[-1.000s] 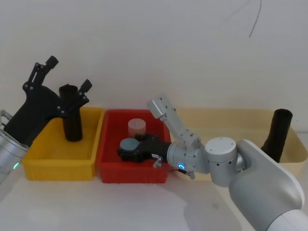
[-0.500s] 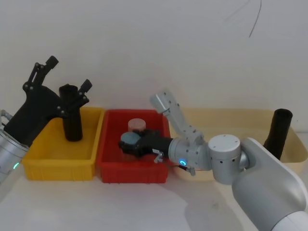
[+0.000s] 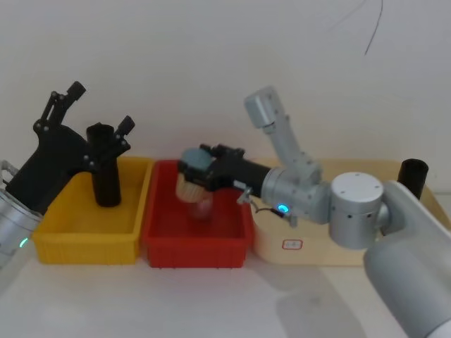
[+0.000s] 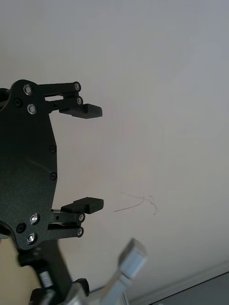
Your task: Pick up the garbage bag with the one hand and transfer it to the other hand.
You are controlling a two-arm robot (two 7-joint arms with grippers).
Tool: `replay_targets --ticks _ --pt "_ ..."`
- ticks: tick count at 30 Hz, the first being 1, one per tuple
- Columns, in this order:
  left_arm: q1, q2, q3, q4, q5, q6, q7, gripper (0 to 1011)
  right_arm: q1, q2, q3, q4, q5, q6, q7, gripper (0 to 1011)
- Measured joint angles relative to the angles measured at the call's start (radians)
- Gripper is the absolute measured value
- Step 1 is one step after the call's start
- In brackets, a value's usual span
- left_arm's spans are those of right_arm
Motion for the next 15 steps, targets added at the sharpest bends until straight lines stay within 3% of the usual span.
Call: replay_targets --ticks 15 --pt "0.000 0.000 0.000 0.000 0.000 0.000 0.000 1000 -0.085 0.114 0.087 -0.201 0.018 0.020 -0.084 663"
